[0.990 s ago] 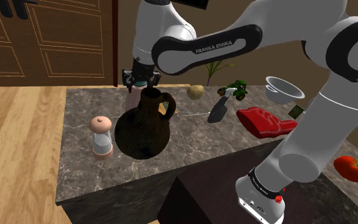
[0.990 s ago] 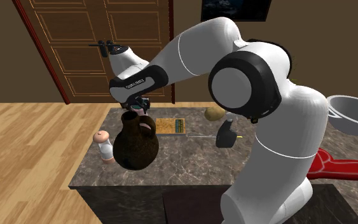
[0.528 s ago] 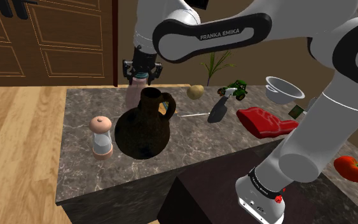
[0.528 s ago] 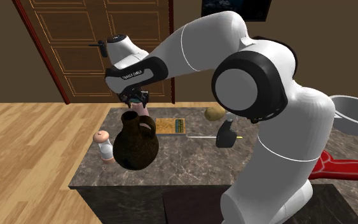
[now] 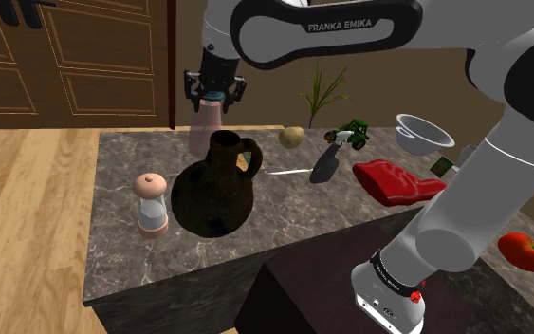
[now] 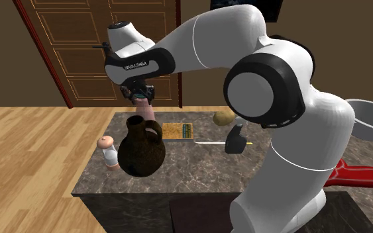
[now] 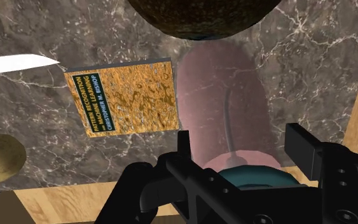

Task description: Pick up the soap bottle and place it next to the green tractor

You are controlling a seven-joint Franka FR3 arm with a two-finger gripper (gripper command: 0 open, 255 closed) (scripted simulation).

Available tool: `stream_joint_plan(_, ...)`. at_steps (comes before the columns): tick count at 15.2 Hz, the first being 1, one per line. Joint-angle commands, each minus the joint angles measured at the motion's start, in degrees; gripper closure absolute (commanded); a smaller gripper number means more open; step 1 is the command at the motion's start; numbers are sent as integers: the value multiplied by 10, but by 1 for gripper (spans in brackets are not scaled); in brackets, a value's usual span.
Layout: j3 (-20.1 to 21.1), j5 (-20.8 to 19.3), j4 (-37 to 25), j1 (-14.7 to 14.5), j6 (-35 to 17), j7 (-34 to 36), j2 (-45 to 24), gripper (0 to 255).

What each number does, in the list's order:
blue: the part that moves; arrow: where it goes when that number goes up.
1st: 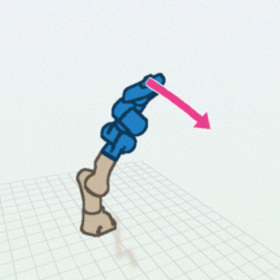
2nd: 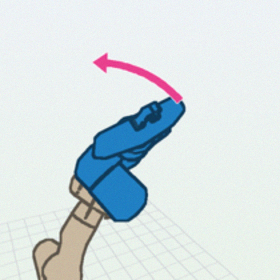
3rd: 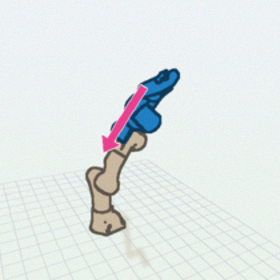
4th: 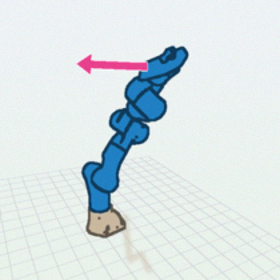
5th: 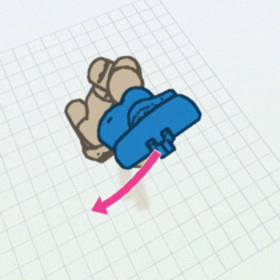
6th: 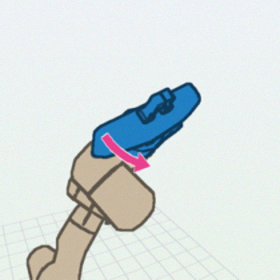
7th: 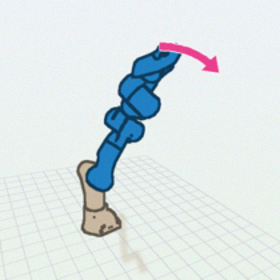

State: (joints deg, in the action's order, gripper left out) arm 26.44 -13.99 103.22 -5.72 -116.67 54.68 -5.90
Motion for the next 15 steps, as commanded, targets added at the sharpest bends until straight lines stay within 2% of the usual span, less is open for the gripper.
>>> stream_joint_plan(1, 1, 1, -15, -1, 15, -1, 0, 255)
stream_joint_plan(15, 5, 8, -123, -6, 121, -20, -1, 255)
